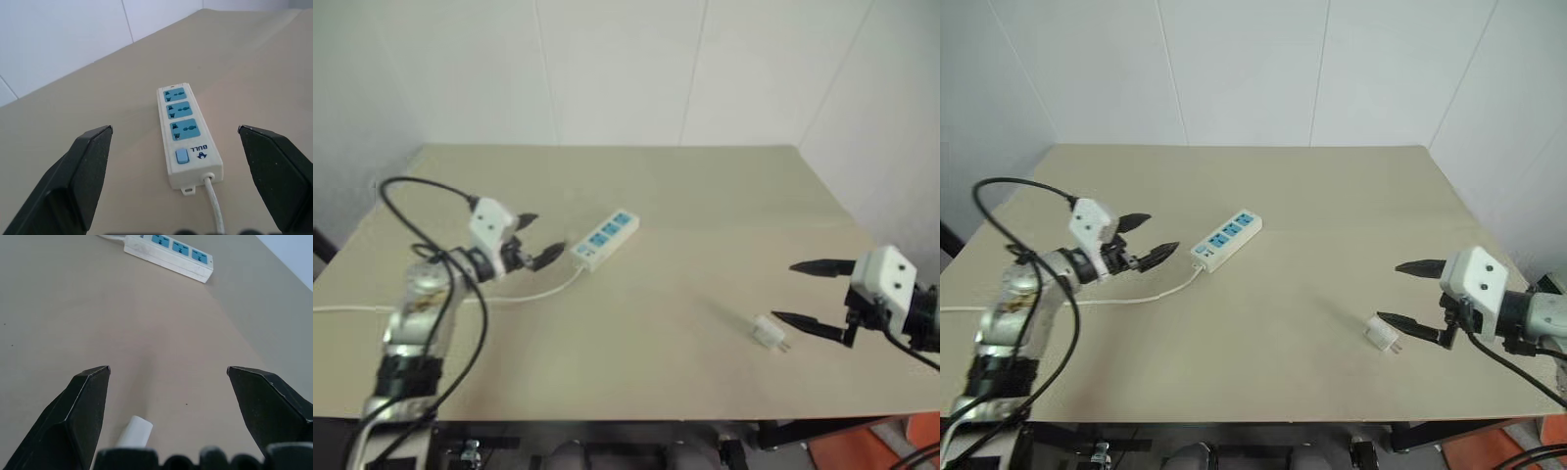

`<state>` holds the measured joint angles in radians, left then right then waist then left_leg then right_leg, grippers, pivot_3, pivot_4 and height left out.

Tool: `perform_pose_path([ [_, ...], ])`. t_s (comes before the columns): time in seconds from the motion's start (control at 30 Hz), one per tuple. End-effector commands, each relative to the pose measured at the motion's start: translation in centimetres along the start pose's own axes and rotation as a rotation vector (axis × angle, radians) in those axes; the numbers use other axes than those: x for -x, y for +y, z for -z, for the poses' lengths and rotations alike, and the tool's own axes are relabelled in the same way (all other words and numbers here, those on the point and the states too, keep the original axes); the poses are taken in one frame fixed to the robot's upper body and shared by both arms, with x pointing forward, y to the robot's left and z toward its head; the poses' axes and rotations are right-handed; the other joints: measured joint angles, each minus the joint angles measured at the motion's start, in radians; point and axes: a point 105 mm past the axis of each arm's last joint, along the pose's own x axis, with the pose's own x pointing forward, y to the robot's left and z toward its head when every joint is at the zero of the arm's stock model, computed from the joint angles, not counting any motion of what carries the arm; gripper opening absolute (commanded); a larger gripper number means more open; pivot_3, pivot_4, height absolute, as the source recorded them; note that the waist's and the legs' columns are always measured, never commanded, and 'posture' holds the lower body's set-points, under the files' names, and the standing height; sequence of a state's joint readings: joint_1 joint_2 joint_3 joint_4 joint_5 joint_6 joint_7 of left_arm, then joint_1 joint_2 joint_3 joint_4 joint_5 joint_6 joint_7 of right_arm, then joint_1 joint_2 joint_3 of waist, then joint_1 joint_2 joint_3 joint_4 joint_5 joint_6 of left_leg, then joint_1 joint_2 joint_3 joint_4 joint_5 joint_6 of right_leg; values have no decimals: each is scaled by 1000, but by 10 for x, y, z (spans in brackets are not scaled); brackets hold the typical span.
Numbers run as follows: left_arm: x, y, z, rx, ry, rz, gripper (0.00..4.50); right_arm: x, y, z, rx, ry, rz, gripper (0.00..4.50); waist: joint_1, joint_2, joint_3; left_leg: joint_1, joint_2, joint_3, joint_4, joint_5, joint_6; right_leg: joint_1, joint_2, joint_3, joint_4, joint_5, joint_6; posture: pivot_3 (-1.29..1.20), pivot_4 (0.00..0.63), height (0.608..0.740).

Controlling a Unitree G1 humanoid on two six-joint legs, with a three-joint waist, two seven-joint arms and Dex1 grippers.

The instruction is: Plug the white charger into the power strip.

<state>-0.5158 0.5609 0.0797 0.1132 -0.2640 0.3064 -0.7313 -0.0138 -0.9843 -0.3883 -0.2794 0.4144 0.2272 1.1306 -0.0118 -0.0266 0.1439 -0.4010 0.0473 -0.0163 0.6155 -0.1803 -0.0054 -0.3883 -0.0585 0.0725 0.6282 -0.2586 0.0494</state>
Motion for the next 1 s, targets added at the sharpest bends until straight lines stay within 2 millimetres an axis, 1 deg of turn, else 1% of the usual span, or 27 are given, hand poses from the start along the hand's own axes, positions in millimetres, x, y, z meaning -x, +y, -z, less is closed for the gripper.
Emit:
perform_pose_path([
  [0.03, -20, 0, 5, 15, 7, -52, 4481, -2, -3, -11, 40, -34, 12, 4500, 0, 0, 0, 0, 0, 0, 0, 0, 0, 0, 0, 0, 0, 0, 0, 0, 150, 740],
  [0.17, -42, -8, 23, 72, 30, -59, 4481, -5, -4, -13, 43, -42, 15, 4500, 0, 0, 0, -1, 0, -1, 1, 0, 0, 0, 0, 0, 0, 0, 0, 0, 150, 740],
  [0.37, -63, -14, 39, 97, 66, -59, 4481, -5, -2, -13, 42, -48, 17, 4500, 0, -1, 0, -1, -1, -1, 1, 0, 0, 0, 0, 0, 0, 0, 1, 0, 150, 740],
  [0.67, -78, -22, 56, 109, 102, -24, 4481, 0, -1, -15, 43, -50, 25, 4500, 0, -1, 0, -2, -2, -2, 1, 0, 0, 0, 0, 0, 0, 1, 2, 0, 150, 740],
  [1.0, -92, -30, 65, 137, 126, -37, 4481, -1, 0, -16, 46, -57, 26, 4500, 2, -1, 0, -2, -3, -3, 1, 0, 0, 0, 0, -1, 0, 1, 3, 0, 150, 740],
])
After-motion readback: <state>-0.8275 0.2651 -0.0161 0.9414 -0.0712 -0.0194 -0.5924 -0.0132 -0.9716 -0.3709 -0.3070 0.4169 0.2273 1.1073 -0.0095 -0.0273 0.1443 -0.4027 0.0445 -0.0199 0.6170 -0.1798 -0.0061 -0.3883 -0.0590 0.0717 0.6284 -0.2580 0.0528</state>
